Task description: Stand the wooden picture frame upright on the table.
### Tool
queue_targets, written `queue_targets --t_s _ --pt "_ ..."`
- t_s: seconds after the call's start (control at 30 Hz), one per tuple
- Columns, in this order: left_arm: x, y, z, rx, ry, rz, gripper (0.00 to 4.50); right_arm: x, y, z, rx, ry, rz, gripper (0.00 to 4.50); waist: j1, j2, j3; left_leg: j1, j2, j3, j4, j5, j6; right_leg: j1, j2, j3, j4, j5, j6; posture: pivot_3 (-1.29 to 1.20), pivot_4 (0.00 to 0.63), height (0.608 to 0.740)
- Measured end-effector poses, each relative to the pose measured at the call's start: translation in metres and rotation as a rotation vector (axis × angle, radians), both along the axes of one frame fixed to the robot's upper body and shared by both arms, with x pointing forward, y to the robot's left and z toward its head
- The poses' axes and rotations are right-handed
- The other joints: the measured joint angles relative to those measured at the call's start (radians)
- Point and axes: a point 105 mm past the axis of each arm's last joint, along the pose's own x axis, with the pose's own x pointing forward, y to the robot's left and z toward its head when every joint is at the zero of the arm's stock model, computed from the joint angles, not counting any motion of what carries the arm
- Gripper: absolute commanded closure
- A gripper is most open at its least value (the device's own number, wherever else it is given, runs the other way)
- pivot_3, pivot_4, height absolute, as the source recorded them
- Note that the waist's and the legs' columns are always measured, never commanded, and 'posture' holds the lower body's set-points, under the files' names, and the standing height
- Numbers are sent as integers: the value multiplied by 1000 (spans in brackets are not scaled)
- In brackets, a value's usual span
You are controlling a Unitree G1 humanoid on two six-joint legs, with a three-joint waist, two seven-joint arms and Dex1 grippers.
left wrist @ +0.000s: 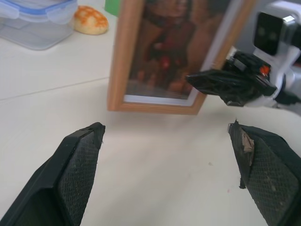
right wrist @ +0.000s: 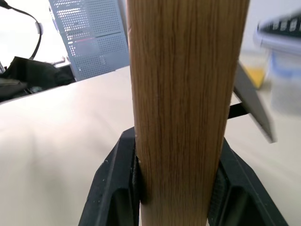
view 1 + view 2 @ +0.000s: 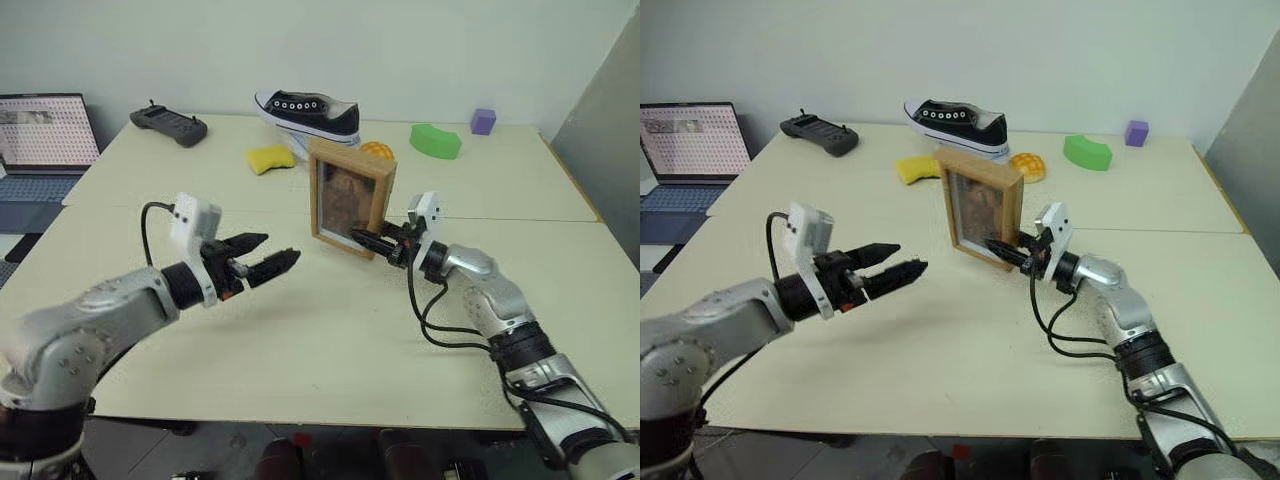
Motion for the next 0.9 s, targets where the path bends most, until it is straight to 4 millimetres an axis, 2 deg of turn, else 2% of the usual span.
queue_targets --t_s 0.17,0.23,0.27,0.4,0.43,0.57,0.67,0.77,0.8,0.83,0.9 --pt "-4 6 -22 96 -31 1 0 9 0 -31 -9 100 -41 3206 1 0 0 0 0 1 -1 -2 4 -1 1 1 -1 0 0 0 150 740" --pt "-5 5 -25 116 -38 -15 0 9 0 -31 -17 83 -43 2502 1 0 0 0 1 0 0 -2 4 -1 1 0 0 0 0 0 150 740" --pt "-6 4 -25 118 -43 -22 0 9 0 -33 -33 77 -48 2373 1 0 0 0 1 0 0 -2 4 0 1 0 0 0 0 0 150 740" --pt "-3 3 -23 111 -52 -42 0 3 -10 -55 -72 123 -76 1403 6 0 0 0 1 0 0 -2 4 0 1 0 0 0 0 0 150 740" --pt "-2 4 -22 108 -56 -41 0 1 -11 -57 -76 128 -75 1021 7 0 0 0 1 0 0 -2 4 0 1 0 0 0 0 0 150 740" --pt "6 5 -19 112 -71 -49 0 -6 -17 -54 -111 104 -65 47 8 0 0 0 1 0 0 -2 4 0 1 0 0 0 0 0 150 740" --pt "14 10 -21 137 -68 -42 0 -17 -35 -54 -194 73 -85 47 10 0 0 0 1 0 -1 -2 4 0 1 0 0 0 0 0 150 740" --pt "25 21 -19 151 -65 -5 0 -37 -65 -59 -332 56 -117 47 18 0 0 -2 0 -1 0 -2 4 0 1 -1 -1 0 0 0 150 740" --pt "31 29 -18 162 -61 18 0 -45 -82 -55 -376 55 -147 47 16 1 1 -2 0 0 0 -2 4 -1 1 0 -1 0 0 0 150 740" --pt "36 38 -18 179 -57 42 0 -52 -97 -42 -402 39 -181 47 15 1 1 -1 0 -1 0 -2 4 -1 1 0 -1 0 0 0 150 740" --pt "39 44 -17 187 -54 63 0 -53 -103 -17 -378 -4 -217 47 6 1 1 0 1 0 0 -2 4 -1 3 1 0 0 0 0 150 740"
